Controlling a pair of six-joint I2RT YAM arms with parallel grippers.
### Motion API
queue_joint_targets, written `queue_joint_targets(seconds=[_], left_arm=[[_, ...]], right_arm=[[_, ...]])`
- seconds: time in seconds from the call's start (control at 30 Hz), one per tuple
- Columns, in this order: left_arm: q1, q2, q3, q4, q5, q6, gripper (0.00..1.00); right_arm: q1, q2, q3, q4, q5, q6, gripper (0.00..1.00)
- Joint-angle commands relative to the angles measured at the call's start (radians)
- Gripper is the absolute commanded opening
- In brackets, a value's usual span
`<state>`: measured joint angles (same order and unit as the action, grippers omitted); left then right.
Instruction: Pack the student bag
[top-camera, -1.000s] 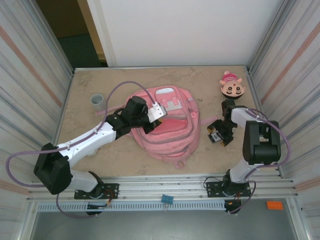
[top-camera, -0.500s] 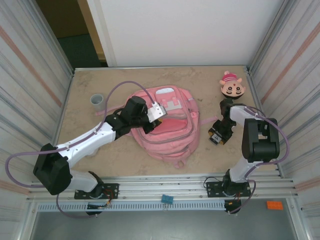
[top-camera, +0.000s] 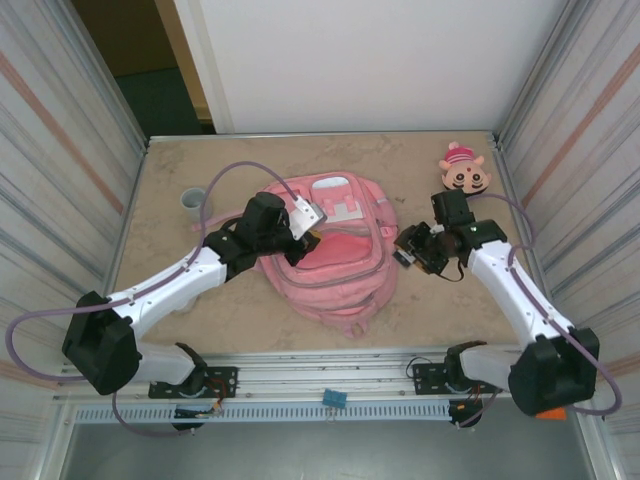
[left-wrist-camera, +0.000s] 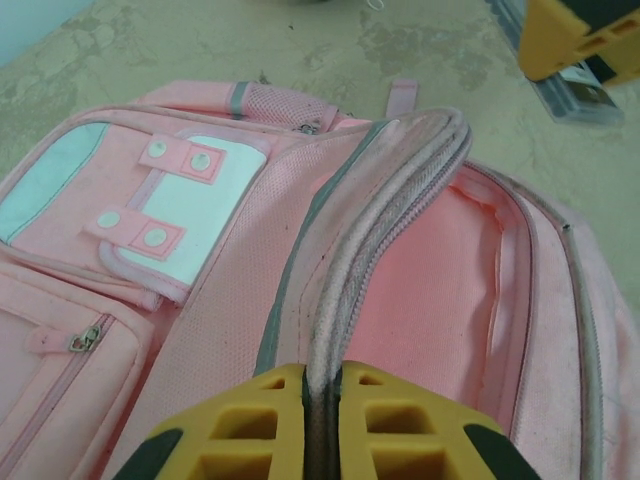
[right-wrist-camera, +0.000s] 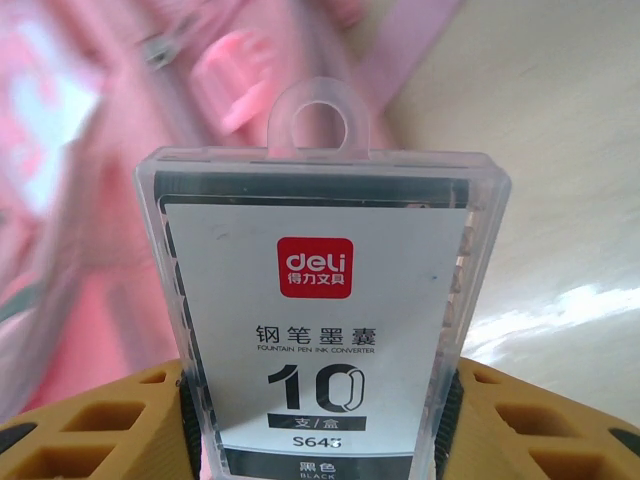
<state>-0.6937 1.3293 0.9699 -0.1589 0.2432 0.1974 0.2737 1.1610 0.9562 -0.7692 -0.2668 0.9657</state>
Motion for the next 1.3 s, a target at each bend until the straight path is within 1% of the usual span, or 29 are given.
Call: queue_joint_targets(seconds=[0.0,0.03,0.13,0.2,0.3,0.47,0.53,0.6,0.7,0.73,0.87,0.93,1.0,1.07,1.13,1.17,1.2,1.23,1.27], left_arm=[[0.011,-0.057,0.009,0.089,0.025,-0.095,0.02],[0.011,-0.059,0.012,0.096,0.027,-0.107,0.02],[0.011,-0.061,0.019,0.110,0.040,-0.126,0.02],[0.010,-0.064,0.028,0.113,0.044,-0.136,0.02],[0.008,-0.068,0.033,0.124,0.044,-0.144,0.02],[0.006,-0.073,0.034,0.131,0.054,-0.147,0.02],[0.004,-0.080,0.031,0.132,0.057,-0.147,0.02],[0.004,-0.084,0.028,0.131,0.056,-0.146,0.02],[0.004,-0.088,0.024,0.130,0.053,-0.141,0.02],[0.003,-0.088,0.024,0.130,0.051,-0.140,0.02],[0.004,-0.084,0.024,0.129,0.044,-0.135,0.03],[0.004,-0.081,0.021,0.129,0.042,-0.133,0.03],[0.005,-0.076,0.020,0.127,0.050,-0.129,0.03],[0.004,-0.076,0.017,0.123,0.055,-0.117,0.03],[0.006,-0.077,0.014,0.117,0.060,-0.102,0.03],[0.008,-0.078,0.010,0.116,0.067,-0.092,0.03],[0.012,-0.079,0.005,0.116,0.077,-0.081,0.03],[0.015,-0.081,0.002,0.117,0.085,-0.072,0.03],[0.018,-0.082,-0.001,0.113,0.096,-0.057,0.03]], right_arm=[[0.094,-0.046,-0.037,0.099,-0.062,0.193,0.42],[0.128,-0.052,-0.049,0.141,-0.065,0.264,0.42],[0.228,-0.057,-0.091,0.278,-0.060,0.401,0.43],[0.277,-0.042,-0.109,0.357,-0.055,0.467,0.43],[0.318,0.008,-0.107,0.445,-0.061,0.529,0.43],[0.337,0.097,-0.098,0.571,-0.085,0.588,0.44],[0.336,0.124,-0.090,0.604,-0.092,0.605,0.46],[0.338,0.136,-0.078,0.619,-0.083,0.605,0.49],[0.337,0.136,-0.067,0.614,-0.077,0.602,0.64],[0.338,0.131,-0.068,0.609,-0.075,0.599,0.66],[0.338,0.085,-0.097,0.591,-0.056,0.589,0.68],[0.337,0.042,-0.123,0.590,-0.038,0.579,0.72],[0.337,-0.002,-0.137,0.579,-0.023,0.551,0.72],[0.337,-0.046,-0.126,0.532,0.000,0.457,0.71],[0.338,-0.084,-0.074,0.430,0.068,0.282,0.72],[0.342,-0.101,-0.050,0.379,0.114,0.158,0.72],[0.342,-0.117,-0.037,0.368,0.142,0.045,0.72],[0.342,-0.130,-0.033,0.383,0.156,-0.049,0.72],[0.343,-0.142,-0.037,0.414,0.165,-0.178,0.70]])
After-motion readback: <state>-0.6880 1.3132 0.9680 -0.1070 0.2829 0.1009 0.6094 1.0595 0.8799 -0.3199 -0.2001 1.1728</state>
